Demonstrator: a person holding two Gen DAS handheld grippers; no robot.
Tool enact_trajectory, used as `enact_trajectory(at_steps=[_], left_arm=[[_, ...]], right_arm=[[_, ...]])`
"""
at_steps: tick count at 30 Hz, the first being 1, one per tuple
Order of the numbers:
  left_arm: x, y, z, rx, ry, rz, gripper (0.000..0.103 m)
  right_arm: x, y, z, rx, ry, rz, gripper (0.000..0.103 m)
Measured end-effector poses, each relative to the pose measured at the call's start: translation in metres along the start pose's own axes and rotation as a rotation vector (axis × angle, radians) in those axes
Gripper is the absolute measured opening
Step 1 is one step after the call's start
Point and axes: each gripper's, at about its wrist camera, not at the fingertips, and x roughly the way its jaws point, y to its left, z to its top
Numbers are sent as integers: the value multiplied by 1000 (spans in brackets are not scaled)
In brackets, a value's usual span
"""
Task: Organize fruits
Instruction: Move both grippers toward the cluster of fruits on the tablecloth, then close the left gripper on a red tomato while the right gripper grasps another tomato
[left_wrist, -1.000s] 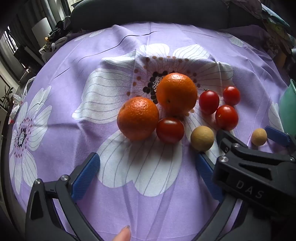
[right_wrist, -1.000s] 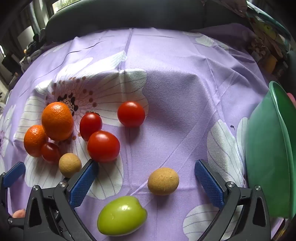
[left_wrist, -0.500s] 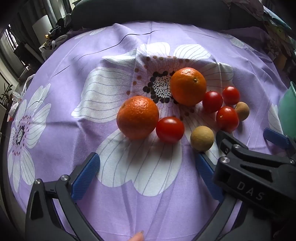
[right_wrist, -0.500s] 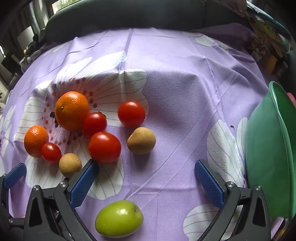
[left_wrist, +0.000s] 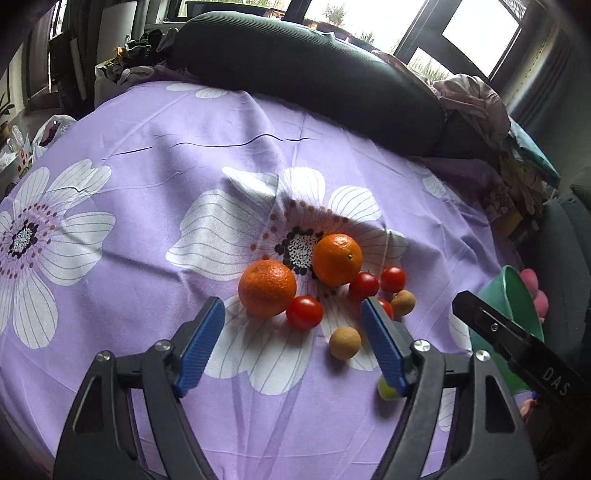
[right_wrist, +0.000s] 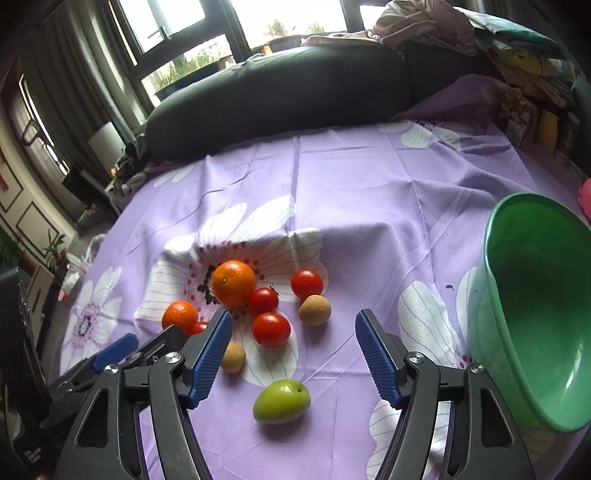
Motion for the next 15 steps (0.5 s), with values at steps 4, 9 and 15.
enact_trajectory(at_steps=[4,9,15], left_arm=[[-1,-8,2,-4,4,-67,46],[6,-9,-2,-3,28,-88,35],[23,-2,-2,-44,79,-91,30]], right_arm=[[8,-10,2,74,38,77,47],[23,-10,0,112,104,135,45],[53,3,-1,88,173,111,45]])
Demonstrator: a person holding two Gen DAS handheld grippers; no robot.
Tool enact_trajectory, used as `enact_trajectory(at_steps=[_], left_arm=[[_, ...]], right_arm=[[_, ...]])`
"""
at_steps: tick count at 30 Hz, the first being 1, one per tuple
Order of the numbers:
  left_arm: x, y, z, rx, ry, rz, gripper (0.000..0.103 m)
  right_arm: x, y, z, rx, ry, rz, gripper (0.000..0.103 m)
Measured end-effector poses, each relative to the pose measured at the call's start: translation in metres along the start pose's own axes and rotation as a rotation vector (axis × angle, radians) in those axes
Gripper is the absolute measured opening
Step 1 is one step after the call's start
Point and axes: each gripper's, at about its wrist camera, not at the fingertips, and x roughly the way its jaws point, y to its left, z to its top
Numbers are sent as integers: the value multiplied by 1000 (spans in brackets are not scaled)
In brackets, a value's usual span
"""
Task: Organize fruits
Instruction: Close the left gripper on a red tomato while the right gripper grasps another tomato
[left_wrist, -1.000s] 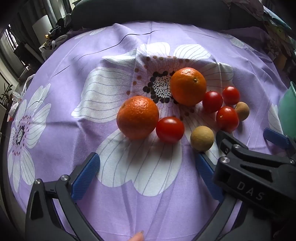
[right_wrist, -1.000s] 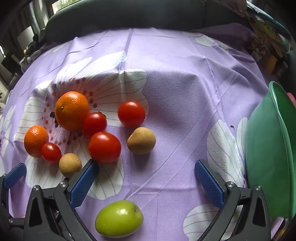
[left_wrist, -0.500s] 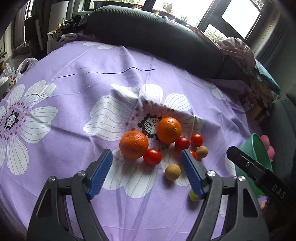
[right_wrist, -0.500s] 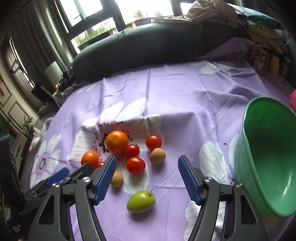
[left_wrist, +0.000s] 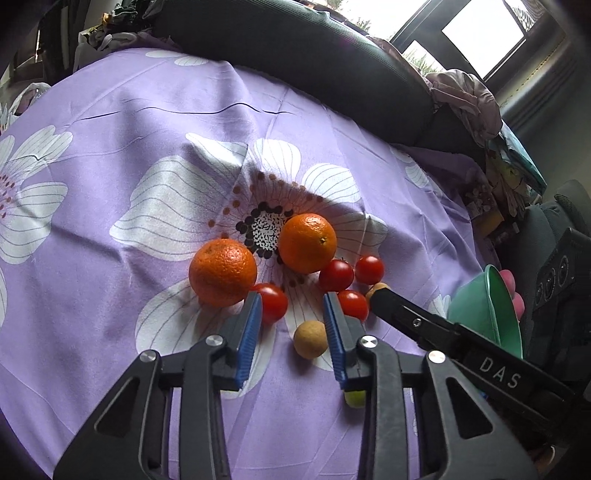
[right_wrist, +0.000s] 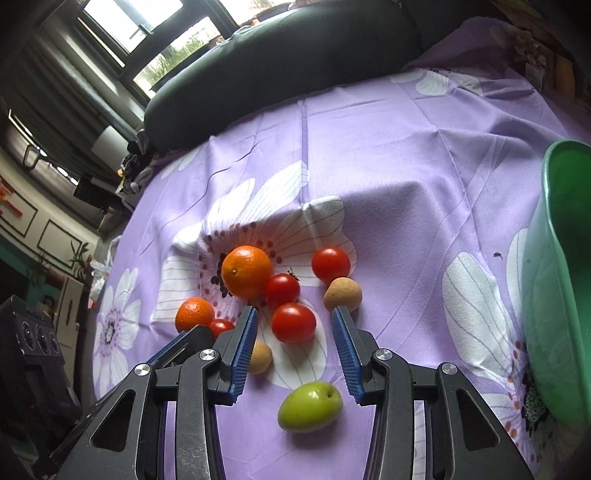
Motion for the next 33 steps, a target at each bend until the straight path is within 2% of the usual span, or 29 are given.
enact_trajectory(at_steps=[4,8,14,19,21,24,30,33], left_arm=[[7,5,4,-26,26,11,29],[13,8,5,-37,50,9,29],[24,14,7,-58,77,43,26],[25,19,9,-66,73,38,21],[24,23,10,-74,77,26,21],[22,26,11,-79,72,17,21],[20,22,11,-65,71,-8,21],[22,19,14,-57,69,4,21]], right_arm=[[15,-2,2,2,35,-29,45],[20,-7,2,15,48,-22,45],[25,-9,4,30,65,-18,45],[31,-4,2,18,79,-23,44],[32,-2,2,8,79,-30,38],[32,0,1,-9,77,-45,35],[26,-2,0,-8,68,-54,35],[19,-4,0,0,53,-46,35]])
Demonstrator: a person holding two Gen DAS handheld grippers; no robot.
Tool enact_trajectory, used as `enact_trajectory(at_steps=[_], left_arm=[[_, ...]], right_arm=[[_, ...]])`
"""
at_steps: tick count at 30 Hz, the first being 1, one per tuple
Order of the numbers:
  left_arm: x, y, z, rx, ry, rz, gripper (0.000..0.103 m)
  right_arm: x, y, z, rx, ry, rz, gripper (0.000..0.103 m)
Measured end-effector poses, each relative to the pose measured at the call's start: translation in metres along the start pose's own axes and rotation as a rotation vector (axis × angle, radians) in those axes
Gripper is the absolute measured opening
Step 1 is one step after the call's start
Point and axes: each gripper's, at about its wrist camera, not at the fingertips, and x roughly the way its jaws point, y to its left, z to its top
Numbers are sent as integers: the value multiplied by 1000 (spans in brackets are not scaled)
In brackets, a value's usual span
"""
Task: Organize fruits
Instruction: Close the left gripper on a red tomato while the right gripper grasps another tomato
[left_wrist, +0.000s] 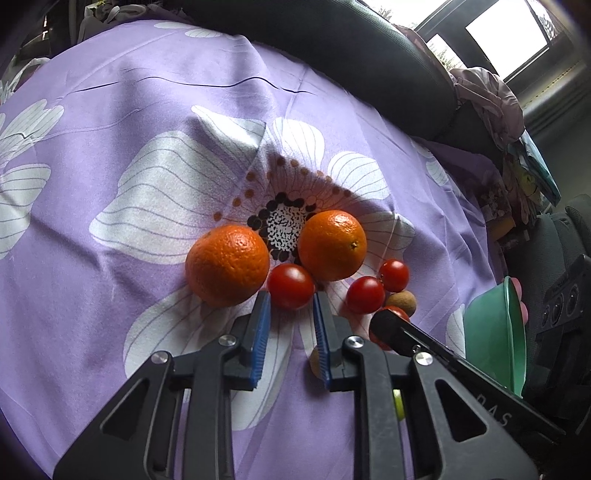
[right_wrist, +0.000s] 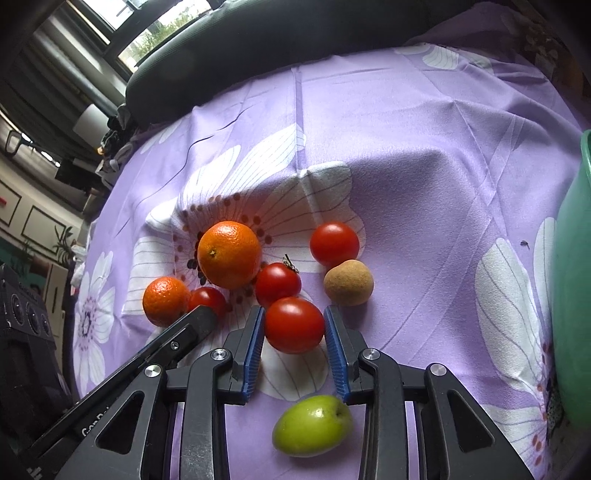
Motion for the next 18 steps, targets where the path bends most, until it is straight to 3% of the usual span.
enact_trajectory(at_steps=[14,18], left_arm=[[4,0,11,-27,11,-13,21],[-10,-2,16,-24,-31,-33,30]], right_arm=[[-15,-8,1,31,-34,23,35],[-21,-11,1,33,-50,28,35]])
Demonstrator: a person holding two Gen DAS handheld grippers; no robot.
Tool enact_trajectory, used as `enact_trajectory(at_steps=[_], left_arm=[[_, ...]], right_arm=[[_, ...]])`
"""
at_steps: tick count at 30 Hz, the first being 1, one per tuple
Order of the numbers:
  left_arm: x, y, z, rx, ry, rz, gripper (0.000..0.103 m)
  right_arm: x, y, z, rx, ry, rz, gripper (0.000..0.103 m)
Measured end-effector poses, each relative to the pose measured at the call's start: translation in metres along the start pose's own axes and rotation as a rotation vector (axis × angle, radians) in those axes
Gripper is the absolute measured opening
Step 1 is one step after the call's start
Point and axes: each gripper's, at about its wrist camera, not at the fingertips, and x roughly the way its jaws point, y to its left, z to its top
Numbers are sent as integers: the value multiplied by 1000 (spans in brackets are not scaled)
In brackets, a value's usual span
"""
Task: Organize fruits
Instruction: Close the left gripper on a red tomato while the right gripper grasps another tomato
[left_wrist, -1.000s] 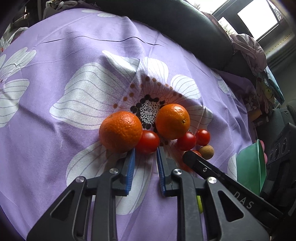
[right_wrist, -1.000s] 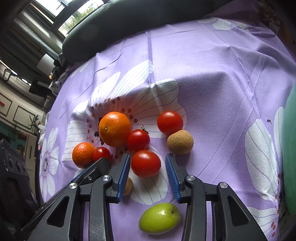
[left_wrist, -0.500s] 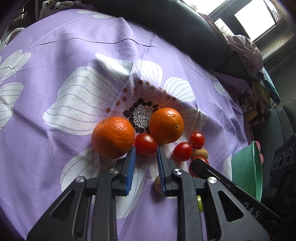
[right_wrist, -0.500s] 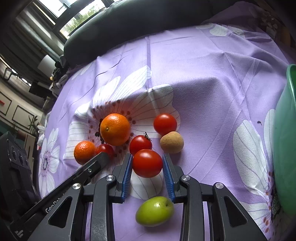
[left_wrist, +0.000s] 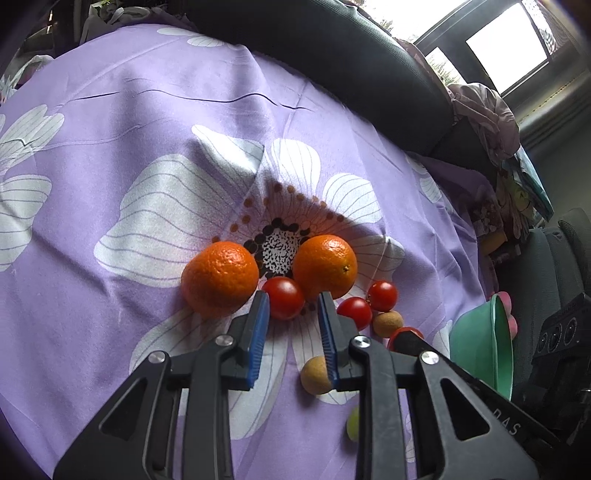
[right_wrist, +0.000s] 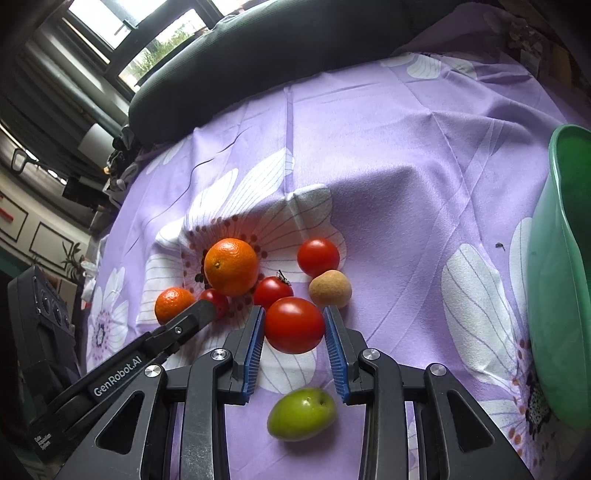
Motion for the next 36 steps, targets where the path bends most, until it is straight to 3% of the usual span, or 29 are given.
enact_trajectory(at_steps=[3,10,15,28,31,36], left_arm=[[0,-4,3,10,-2,22,37],[17,-12,8,36,43,69,38],[19,-13,8,45,28,55,39],[29,-12,2,60,59,70,35],[30,-12,2,65,54,76,28],[30,-14,1,71,53,81,27]], right_arm=[[-6,-2,2,8,-13,12,35],[-12,-6,4,23,-29,25,35],[-13,-7,4,20,-31,26,35],[-18,-7,1,23,-38,33,35],[-17,-9,1,27,-36,29,35],[-19,-10,1,28,-41,30,35]])
